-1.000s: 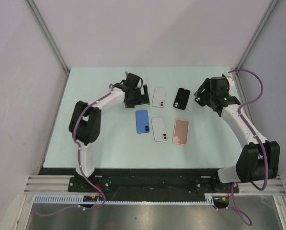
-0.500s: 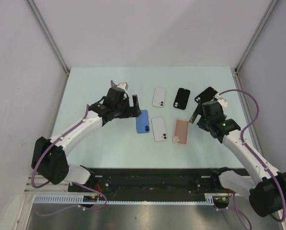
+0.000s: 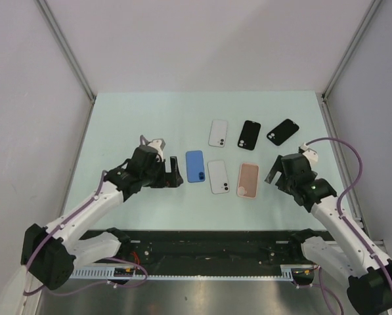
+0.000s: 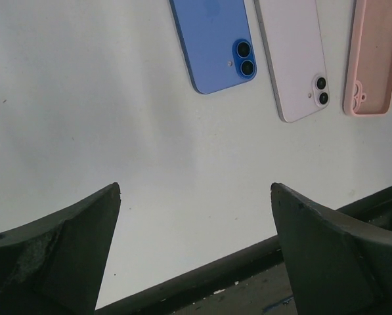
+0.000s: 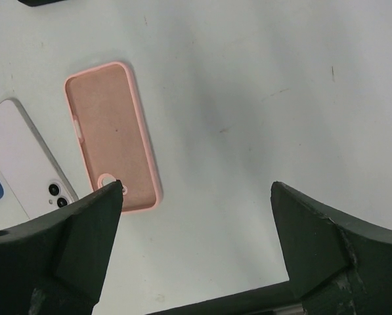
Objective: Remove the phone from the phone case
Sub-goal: Reset both arms
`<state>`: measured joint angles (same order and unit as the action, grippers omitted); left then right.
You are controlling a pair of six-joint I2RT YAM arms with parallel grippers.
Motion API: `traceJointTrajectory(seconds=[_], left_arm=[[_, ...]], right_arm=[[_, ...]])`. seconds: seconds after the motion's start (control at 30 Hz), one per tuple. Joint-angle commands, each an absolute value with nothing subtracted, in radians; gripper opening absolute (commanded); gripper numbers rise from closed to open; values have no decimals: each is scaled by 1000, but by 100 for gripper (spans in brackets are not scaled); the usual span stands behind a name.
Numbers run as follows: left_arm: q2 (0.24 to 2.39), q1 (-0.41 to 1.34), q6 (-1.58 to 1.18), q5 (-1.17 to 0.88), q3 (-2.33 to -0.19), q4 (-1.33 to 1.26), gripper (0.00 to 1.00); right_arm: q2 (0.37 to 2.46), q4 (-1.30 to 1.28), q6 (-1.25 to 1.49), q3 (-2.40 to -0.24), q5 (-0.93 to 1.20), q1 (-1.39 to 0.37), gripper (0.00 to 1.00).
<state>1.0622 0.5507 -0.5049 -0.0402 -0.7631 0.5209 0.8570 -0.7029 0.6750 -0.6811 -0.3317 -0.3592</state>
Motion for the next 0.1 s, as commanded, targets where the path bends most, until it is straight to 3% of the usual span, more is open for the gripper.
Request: traceJointTrajectory(seconds=[0.0, 0.07], left_arm=[[1035, 555, -505, -63, -769, 523, 100], [1031, 557, -505, -69, -770, 525, 100]], right_arm=[[845, -695, 692, -680, -364, -365, 97], [851, -690, 692, -681, -365, -364, 98]])
